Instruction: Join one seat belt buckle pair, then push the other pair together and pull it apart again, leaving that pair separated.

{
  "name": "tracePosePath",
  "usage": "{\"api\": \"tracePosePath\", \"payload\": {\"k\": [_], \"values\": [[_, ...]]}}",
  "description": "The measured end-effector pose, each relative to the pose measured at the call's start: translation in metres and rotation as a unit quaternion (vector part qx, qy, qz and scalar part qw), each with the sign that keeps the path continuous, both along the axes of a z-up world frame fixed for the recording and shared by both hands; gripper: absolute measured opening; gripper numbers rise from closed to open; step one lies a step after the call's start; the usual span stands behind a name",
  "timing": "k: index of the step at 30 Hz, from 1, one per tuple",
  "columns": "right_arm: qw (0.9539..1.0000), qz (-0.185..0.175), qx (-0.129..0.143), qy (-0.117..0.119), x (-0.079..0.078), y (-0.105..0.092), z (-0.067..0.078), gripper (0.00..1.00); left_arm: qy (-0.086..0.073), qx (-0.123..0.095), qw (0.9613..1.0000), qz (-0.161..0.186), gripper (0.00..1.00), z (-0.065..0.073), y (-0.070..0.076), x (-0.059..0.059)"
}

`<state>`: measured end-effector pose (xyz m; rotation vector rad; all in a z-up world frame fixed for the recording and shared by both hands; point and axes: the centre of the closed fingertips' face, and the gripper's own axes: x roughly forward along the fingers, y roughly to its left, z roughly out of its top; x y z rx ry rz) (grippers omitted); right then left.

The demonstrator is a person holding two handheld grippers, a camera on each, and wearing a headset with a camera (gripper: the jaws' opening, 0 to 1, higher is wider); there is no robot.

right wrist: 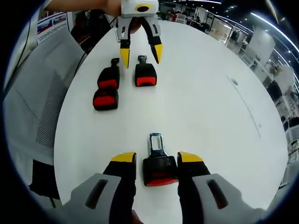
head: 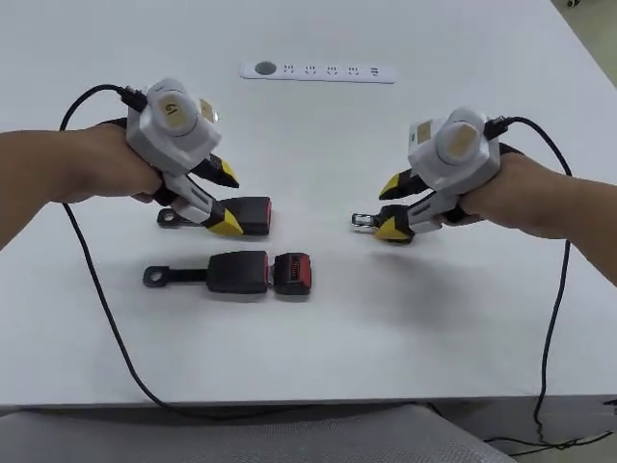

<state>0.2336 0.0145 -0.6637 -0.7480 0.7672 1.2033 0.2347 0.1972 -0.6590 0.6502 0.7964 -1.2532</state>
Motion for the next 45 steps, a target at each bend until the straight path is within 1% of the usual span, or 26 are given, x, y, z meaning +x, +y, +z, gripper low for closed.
{"api": "tracePosePath", "payload": {"k": [2, 3, 5, 6, 7, 8, 9, 12, 14, 15, 19, 20, 21, 22, 24, 25, 26, 27, 28, 30, 34, 37, 40, 42, 44, 45], "values": [[1.0000, -0.002, -0.009, 0.003, 0.000, -0.008, -0.006, 0.33, 0.000, 0.006, 0.9999, -0.012, 0.44, -0.007, 0.004, 0.004], [0.9999, -0.001, -0.012, 0.005, -0.001, -0.011, -0.008, 0.32, 0.000, 0.010, 0.9998, -0.016, 0.45, -0.006, 0.005, 0.003], [0.9998, -0.001, -0.019, 0.009, -0.003, -0.015, -0.010, 0.32, 0.002, 0.018, 0.9994, -0.030, 0.43, -0.010, 0.005, 0.002], [0.9997, -0.002, -0.020, 0.011, 0.000, -0.018, -0.013, 0.32, 0.003, 0.018, 0.9993, -0.032, 0.43, -0.012, 0.005, 0.002], [0.9997, -0.003, -0.022, 0.014, 0.000, -0.020, -0.015, 0.32, 0.005, 0.019, 0.9993, -0.033, 0.43, -0.017, 0.006, 0.004], [0.9996, -0.003, -0.024, 0.015, 0.001, -0.021, -0.018, 0.32, 0.005, 0.019, 0.9992, -0.033, 0.43, -0.018, 0.006, 0.005], [0.9995, -0.003, -0.025, 0.018, 0.001, -0.022, -0.020, 0.32, 0.006, 0.019, 0.9992, -0.034, 0.42, -0.016, 0.007, 0.006], [0.9993, -0.004, -0.026, 0.025, -0.001, -0.022, -0.023, 0.33, 0.011, 0.018, 0.9993, -0.030, 0.41, -0.015, 0.007, 0.007], [0.9992, -0.006, -0.018, 0.036, 0.000, -0.021, -0.025, 0.33, 0.013, 0.018, 0.9993, -0.031, 0.40, -0.016, 0.007, 0.008], [0.9991, -0.005, -0.018, 0.038, 0.000, -0.021, -0.025, 0.34, 0.014, 0.018, 0.9992, -0.031, 0.39, -0.016, 0.006, 0.006], [0.9989, 0.001, -0.011, 0.045, 0.003, -0.020, -0.029, 0.34, 0.019, 0.026, 0.9989, -0.033, 0.35, -0.023, 0.006, 0.005], [0.9988, 0.005, -0.010, 0.047, 0.000, -0.019, -0.027, 0.34, 0.007, 0.030, 0.9988, -0.038, 0.34, -0.025, 0.007, 0.005], [0.9987, 0.006, -0.010, 0.049, -0.001, -0.019, -0.027, 0.34, 0.007, 0.030, 0.9987, -0.041, 0.34, -0.025, 0.005, 0.002], [0.9987, 0.007, -0.008, 0.050, 0.003, -0.023, -0.028, 0.34, 0.001, 0.032, 0.9986, -0.043, 0.34, -0.027, 0.005, 0.003], [0.9986, 0.010, -0.005, 0.051, 0.004, -0.021, -0.030, 0.33, -0.002, 0.036, 0.9983, -0.045, 0.34, -0.031, 0.007, 0.006], [0.9986, 0.012, -0.005, 0.051, 0.003, -0.021, -0.031, 0.33, -0.003, 0.042, 0.9979, -0.048, 0.34, -0.031, 0.009, 0.007], [0.9986, 0.014, -0.005, 0.051, 0.005, -0.021, -0.031, 0.33, 0.002, 0.037, 0.9984, -0.043, 0.34, -0.030, 0.008, 0.008], [0.9986, 0.015, -0.005, 0.051, 0.005, -0.021, -0.031, 0.33, 0.002, 0.037, 0.9982, -0.046, 0.34, -0.031, 0.007, 0.008], [0.9986, 0.017, -0.006, 0.051, 0.002, -0.019, -0.029, 0.33, 0.001, 0.038, 0.9979, -0.052, 0.34, -0.031, 0.007, 0.008], [0.9986, 0.018, -0.006, 0.050, 0.001, -0.019, -0.029, 0.33, 0.003, 0.040, 0.9978, -0.053, 0.33, -0.031, 0.008, 0.007], [0.9986, 0.017, -0.006, 0.050, 0.003, -0.021, -0.031, 0.33, 0.004, 0.044, 0.9974, -0.057, 0.33, -0.032, 0.007, 0.007], [0.9986, 0.014, -0.008, 0.051, 0.002, -0.019, -0.028, 0.33, 0.008, 0.041, 0.9977, -0.053, 0.33, -0.033, 0.008, 0.006], [0.9987, 0.007, -0.005, 0.050, 0.004, -0.016, -0.030, 0.33, 0.011, 0.035, 0.9981, -0.049, 0.33, -0.033, 0.007, 0.006], [0.9988, 0.002, -0.002, 0.049, 0.006, -0.013, -0.032, 0.33, 0.012, 0.033, 0.9983, -0.047, 0.33, -0.034, 0.008, 0.007], [0.9989, 0.005, -0.001, 0.047, 0.007, -0.007, -0.032, 0.33, 0.013, 0.031, 0.9984, -0.046, 0.33, -0.034, 0.007, 0.006], [0.9989, 0.006, 0.000, 0.046, 0.007, -0.005, -0.032, 0.33, 0.013, 0.030, 0.9985, -0.045, 0.33, -0.035, 0.007, 0.007]]}}
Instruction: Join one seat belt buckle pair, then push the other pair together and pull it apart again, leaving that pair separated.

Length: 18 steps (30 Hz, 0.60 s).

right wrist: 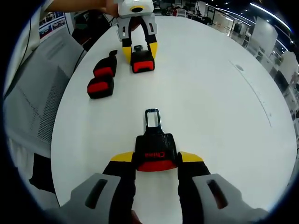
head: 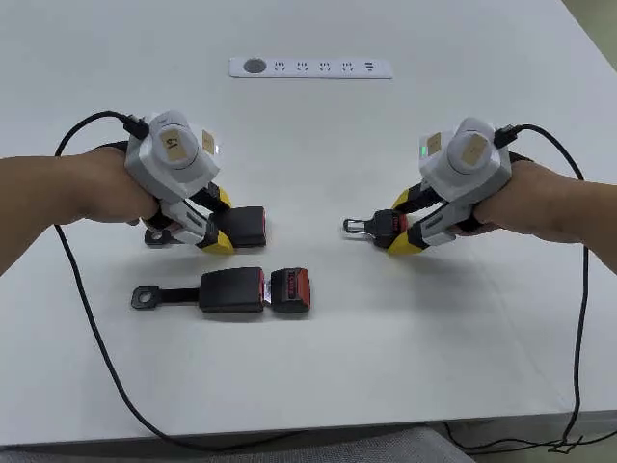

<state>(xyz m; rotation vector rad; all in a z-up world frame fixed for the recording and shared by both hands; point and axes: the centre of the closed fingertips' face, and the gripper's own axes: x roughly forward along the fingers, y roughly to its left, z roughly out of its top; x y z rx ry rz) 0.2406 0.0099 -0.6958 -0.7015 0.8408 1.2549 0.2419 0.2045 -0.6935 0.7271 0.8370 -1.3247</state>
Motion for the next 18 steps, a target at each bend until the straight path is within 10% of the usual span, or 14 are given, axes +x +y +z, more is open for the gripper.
{"api": "tracePosePath", "payload": {"k": [18], "values": [[0.9990, 0.030, 0.000, -0.034, -0.001, 0.078, 0.006, 0.33, -0.001, 0.006, 1.0000, 0.005, 0.33, 0.004, -0.003, -0.003]]}}
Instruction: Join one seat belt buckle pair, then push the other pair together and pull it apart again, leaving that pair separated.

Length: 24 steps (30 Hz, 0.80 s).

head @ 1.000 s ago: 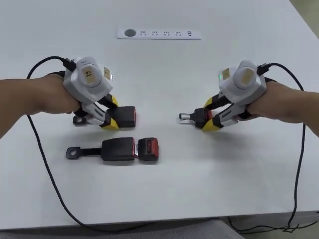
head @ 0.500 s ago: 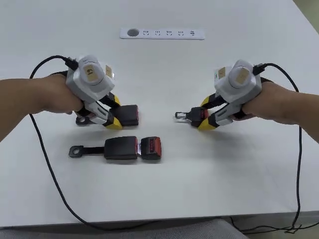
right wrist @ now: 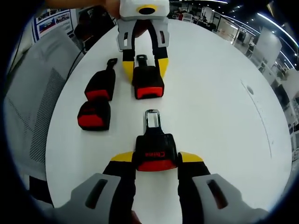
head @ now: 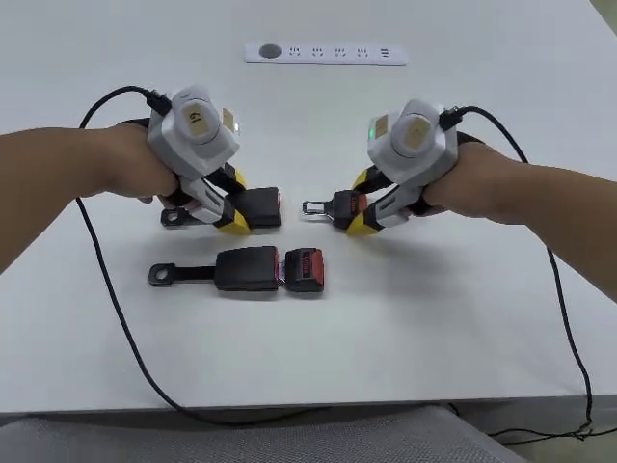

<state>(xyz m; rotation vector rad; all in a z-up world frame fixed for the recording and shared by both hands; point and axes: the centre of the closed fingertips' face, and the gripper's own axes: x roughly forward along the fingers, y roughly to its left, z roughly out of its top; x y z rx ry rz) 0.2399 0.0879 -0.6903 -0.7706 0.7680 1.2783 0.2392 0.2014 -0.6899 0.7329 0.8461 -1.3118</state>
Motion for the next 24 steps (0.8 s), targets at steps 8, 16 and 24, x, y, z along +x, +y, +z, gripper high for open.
{"api": "tracePosePath", "payload": {"k": [8, 16, 24], "values": [[0.9999, 0.010, -0.004, -0.009, 0.002, 0.014, 0.003, 0.33, 0.000, 0.003, 1.0000, -0.001, 0.33, 0.000, 0.000, -0.002], [0.9990, 0.034, -0.022, -0.019, 0.002, 0.027, 0.002, 0.33, 0.002, 0.007, 0.9999, -0.007, 0.33, 0.000, 0.001, -0.001], [0.9986, 0.048, -0.015, -0.019, 0.003, 0.038, 0.000, 0.33, 0.002, 0.005, 1.0000, -0.006, 0.33, -0.002, 0.002, -0.001]]}}
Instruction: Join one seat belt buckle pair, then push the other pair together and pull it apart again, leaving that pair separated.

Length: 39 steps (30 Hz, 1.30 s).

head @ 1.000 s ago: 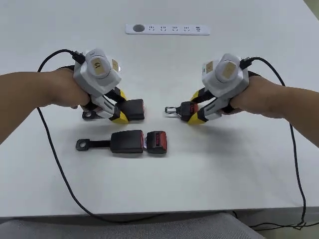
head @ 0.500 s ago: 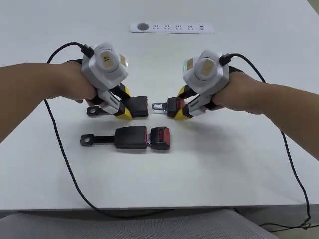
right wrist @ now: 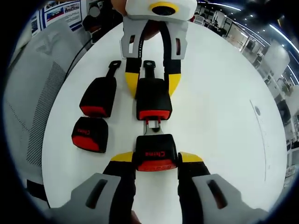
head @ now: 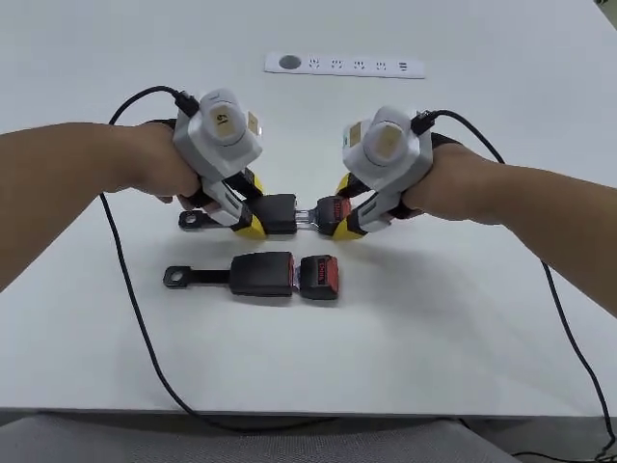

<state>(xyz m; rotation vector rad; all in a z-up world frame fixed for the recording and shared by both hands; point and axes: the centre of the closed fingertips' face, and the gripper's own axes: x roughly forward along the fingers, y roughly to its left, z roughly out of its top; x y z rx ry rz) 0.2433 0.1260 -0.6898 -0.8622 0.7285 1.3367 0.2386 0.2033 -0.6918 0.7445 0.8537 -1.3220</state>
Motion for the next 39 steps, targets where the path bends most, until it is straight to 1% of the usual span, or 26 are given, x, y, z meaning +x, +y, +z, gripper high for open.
{"api": "tracePosePath", "payload": {"k": [3, 4, 5, 8, 9, 10, 14, 17, 19, 23, 25, 27, 30, 33, 35, 37, 39], "values": [[0.9999, -0.002, 0.008, 0.010, 0.001, 0.000, -0.001, 0.32, -0.001, -0.001, 1.0000, -0.002, 0.33, 0.000, 0.000, 0.000], [0.9997, -0.008, 0.013, 0.017, 0.002, 0.001, -0.001, 0.32, -0.001, -0.002, 1.0000, -0.003, 0.33, 0.000, 0.000, 0.000], [0.9997, -0.009, 0.012, 0.019, 0.004, 0.001, -0.001, 0.32, -0.002, -0.002, 1.0000, -0.004, 0.33, 0.000, -0.001, 0.001], [0.9992, -0.016, 0.020, 0.031, 0.004, 0.001, -0.003, 0.32, -0.003, -0.006, 1.0000, -0.007, 0.33, 0.000, -0.001, 0.002], [0.9989, -0.020, 0.023, 0.035, -0.001, 0.002, -0.001, 0.32, -0.003, -0.006, 1.0000, -0.007, 0.33, -0.001, -0.001, 0.002], [0.9988, -0.021, 0.024, 0.036, -0.002, 0.003, -0.001, 0.32, -0.003, -0.006, 0.9999, -0.008, 0.33, 0.000, -0.001, 0.002], [0.9990, -0.018, 0.025, 0.031, -0.002, 0.004, -0.001, 0.31, -0.002, -0.001, 0.9999, -0.012, 0.32, -0.001, -0.001, 0.003], [0.9988, -0.021, 0.029, 0.034, -0.004, 0.005, 0.001, 0.31, -0.001, -0.001, 0.9999, -0.015, 0.32, -0.001, -0.001, 0.004], [0.9985, -0.023, 0.032, 0.037, -0.003, 0.005, 0.000, 0.31, -0.002, -0.002, 0.9999, -0.016, 0.32, -0.001, -0.001, 0.004], [0.9984, -0.023, 0.035, 0.038, -0.004, 0.006, -0.001, 0.31, -0.001, -0.002, 0.9999, -0.016, 0.32, 0.001, -0.003, 0.001], [0.9985, -0.022, 0.034, 0.037, 0.001, 0.007, -0.001, 0.30, -0.001, 0.001, 0.9998, -0.018, 0.32, 0.000, -0.003, 0.001], [0.9984, -0.021, 0.036, 0.038, -0.005, 0.011, 0.000, 0.30, -0.001, 0.004, 0.9998, -0.020, 0.32, 0.000, -0.003, 0.001], [0.9984, -0.021, 0.037, 0.036, -0.006, 0.016, 0.000, 0.30, 0.000, 0.006, 0.9997, -0.023, 0.32, 0.000, -0.003, 0.000], [0.9983, -0.022, 0.039, 0.037, -0.001, 0.015, -0.001, 0.30, 0.000, 0.008, 0.9997, -0.023, 0.32, 0.000, -0.003, 0.001], [0.9982, -0.024, 0.040, 0.039, -0.002, 0.017, 0.002, 0.30, 0.000, 0.006, 0.9997, -0.023, 0.32, 0.000, -0.003, 0.000], [0.9981, -0.025, 0.041, 0.039, -0.004, 0.020, 0.000, 0.30, 0.000, 0.005, 0.9997, -0.023, 0.32, 0.001, -0.003, -0.001], [0.9981, -0.026, 0.040, 0.040, 0.003, 0.019, -0.004, 0.30, 0.000, 0.004, 0.9997, -0.023, 0.32, 0.001, -0.003, -0.001]]}}
